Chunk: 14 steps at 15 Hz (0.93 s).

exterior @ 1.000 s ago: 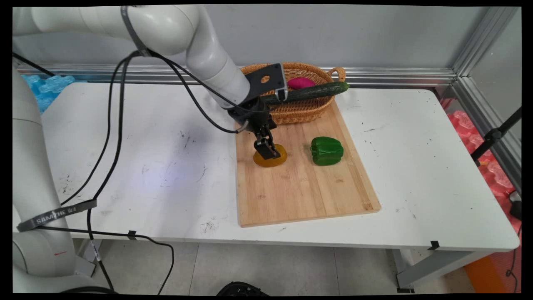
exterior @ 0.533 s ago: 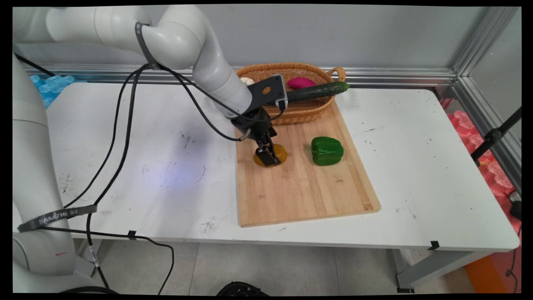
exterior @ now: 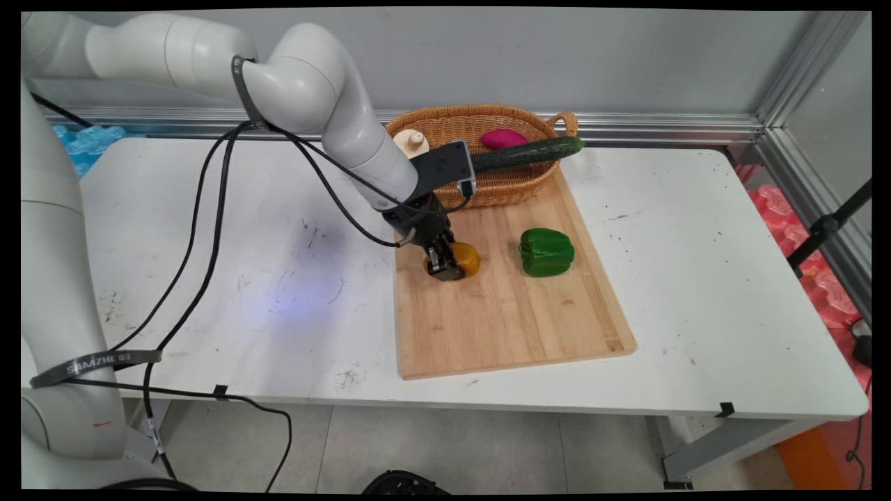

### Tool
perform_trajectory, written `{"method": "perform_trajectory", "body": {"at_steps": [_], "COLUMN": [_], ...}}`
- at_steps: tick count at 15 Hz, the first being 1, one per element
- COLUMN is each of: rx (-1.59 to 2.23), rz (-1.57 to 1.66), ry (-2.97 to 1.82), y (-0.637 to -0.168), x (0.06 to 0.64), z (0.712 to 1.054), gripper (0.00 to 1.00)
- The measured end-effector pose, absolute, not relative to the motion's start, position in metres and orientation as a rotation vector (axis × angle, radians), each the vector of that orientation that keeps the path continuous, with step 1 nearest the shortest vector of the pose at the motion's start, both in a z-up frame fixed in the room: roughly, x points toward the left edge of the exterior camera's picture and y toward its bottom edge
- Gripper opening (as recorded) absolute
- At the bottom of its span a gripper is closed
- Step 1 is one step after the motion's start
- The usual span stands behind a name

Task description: Place the picked object in the vegetable basket

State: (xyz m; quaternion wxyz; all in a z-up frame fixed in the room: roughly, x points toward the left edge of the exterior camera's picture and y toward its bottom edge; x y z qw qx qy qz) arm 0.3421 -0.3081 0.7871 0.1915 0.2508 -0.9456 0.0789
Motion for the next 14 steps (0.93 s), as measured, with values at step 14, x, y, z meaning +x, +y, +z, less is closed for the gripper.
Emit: {"method": "perform_trajectory", "body": {"at_steps": [14], "rx": [0.607], "rz": [0.316], "ry": [-2.589], "y": [-0.367], "x": [0.327], "z": [0.855], "gripper": [0.0]}}
